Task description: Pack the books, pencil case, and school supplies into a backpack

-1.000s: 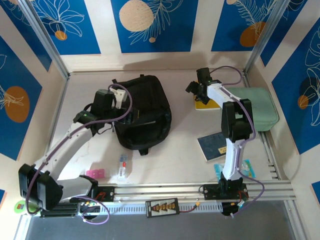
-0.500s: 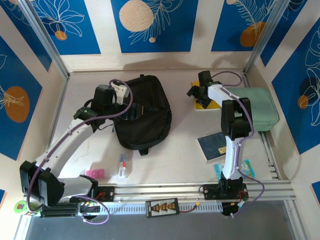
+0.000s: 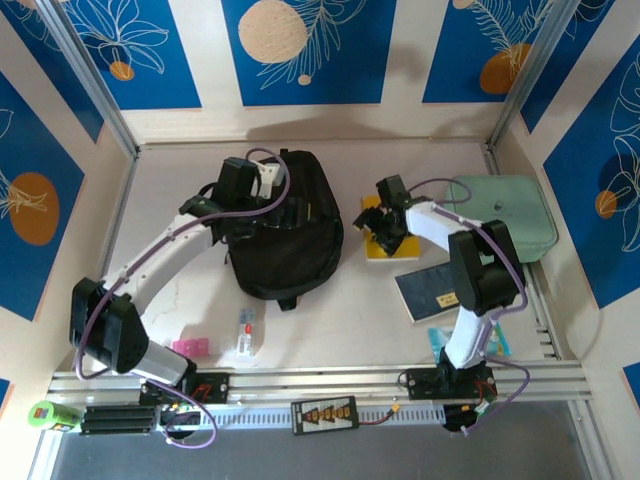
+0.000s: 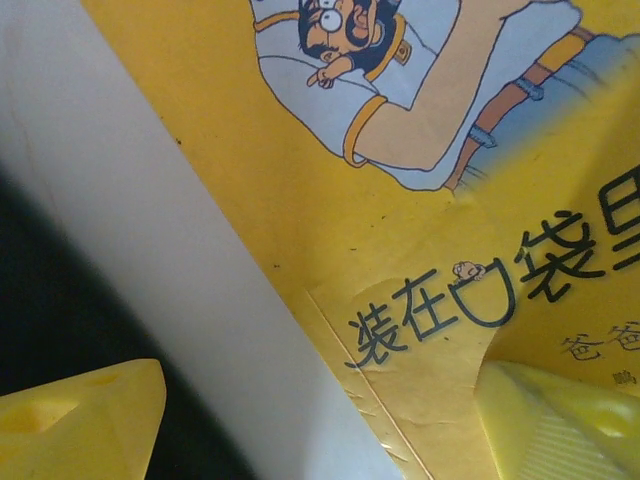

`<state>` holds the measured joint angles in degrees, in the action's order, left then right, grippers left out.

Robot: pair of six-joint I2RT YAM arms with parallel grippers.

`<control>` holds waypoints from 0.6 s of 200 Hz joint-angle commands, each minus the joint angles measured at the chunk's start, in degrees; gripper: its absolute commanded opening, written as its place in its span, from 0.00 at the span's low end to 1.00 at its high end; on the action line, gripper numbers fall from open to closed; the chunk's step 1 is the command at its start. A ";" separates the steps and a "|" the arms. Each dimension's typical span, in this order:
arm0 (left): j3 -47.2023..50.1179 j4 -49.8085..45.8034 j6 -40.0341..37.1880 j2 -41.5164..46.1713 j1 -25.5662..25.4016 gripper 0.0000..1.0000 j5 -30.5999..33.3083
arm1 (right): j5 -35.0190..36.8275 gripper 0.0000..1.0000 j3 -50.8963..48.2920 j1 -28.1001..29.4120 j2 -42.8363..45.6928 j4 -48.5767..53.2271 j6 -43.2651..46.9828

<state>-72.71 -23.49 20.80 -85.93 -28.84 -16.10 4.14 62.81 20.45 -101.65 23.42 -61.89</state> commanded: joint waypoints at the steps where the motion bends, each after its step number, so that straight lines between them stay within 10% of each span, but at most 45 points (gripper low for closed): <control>1: -3.85 -0.36 2.82 -3.39 -2.20 0.99 -1.08 | -4.00 0.82 -6.72 4.28 3.06 0.61 -9.58; 120: -18.35 -5.27 13.66 -21.21 -16.70 0.71 7.50 | 0.52 0.63 -2.52 -10.60 10.95 6.85 21.62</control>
<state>-86.70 -25.17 32.73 -103.70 -42.24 -12.99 3.49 58.85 11.20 -88.33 25.89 -49.82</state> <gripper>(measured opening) 0.737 0.674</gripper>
